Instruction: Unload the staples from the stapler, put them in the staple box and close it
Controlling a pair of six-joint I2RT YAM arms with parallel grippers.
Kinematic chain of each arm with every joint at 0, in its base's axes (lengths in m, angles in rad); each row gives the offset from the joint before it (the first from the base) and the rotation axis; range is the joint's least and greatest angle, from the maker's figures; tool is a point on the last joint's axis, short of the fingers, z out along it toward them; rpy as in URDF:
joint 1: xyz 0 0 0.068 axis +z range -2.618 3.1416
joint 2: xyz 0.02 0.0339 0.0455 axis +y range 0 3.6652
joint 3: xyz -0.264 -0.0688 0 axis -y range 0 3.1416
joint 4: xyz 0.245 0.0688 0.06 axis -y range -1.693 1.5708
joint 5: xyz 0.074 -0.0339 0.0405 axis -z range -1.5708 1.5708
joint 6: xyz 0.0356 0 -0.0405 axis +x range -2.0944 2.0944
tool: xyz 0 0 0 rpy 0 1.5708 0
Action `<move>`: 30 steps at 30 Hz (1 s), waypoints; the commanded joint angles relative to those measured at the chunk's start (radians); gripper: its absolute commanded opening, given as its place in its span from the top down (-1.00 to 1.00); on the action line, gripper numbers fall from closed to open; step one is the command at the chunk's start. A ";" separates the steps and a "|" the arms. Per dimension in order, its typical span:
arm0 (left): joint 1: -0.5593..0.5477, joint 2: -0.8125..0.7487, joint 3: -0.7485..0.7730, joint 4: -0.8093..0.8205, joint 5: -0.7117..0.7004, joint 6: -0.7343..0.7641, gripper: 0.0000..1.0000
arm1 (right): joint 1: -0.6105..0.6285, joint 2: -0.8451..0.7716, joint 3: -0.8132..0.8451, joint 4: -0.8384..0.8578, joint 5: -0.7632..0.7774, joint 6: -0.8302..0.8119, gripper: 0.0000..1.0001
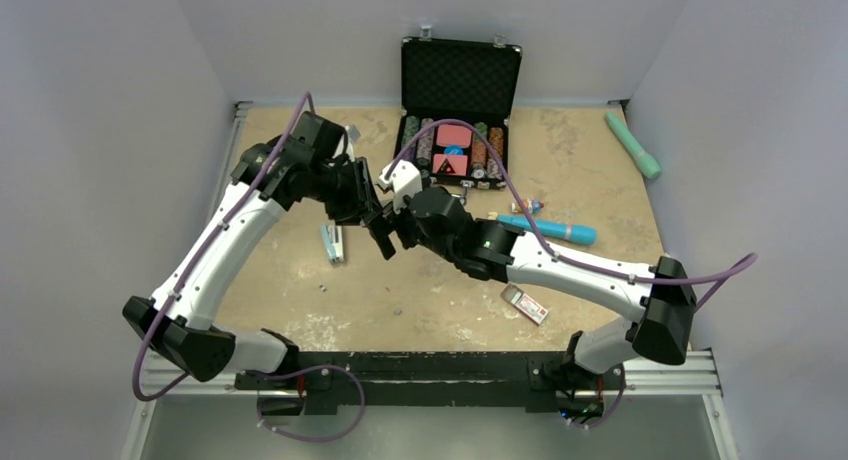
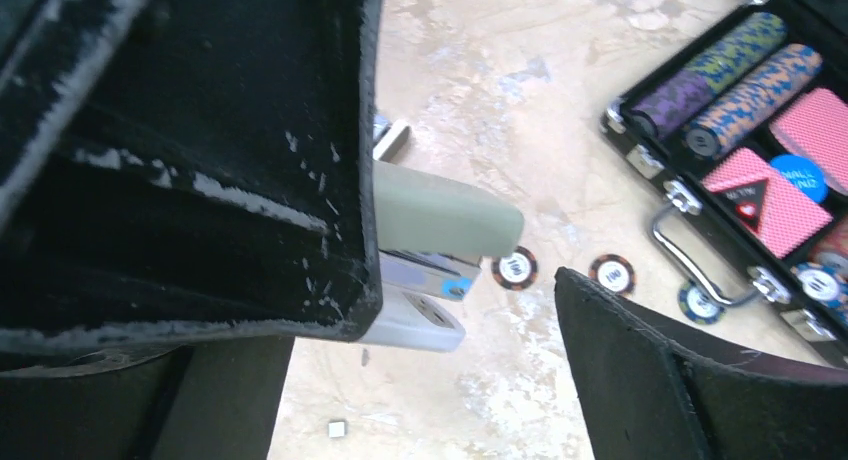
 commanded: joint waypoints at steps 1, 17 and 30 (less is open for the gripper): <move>0.004 0.026 -0.016 -0.058 -0.014 -0.056 1.00 | -0.036 -0.051 0.052 0.028 0.152 0.084 -0.97; 0.065 0.296 -0.032 0.185 -0.262 -0.071 1.00 | -0.035 -0.279 -0.139 -0.085 -0.005 0.224 -0.97; 0.012 0.361 -0.159 0.294 -0.619 -0.013 1.00 | -0.036 -0.358 -0.158 -0.128 -0.014 0.232 -0.97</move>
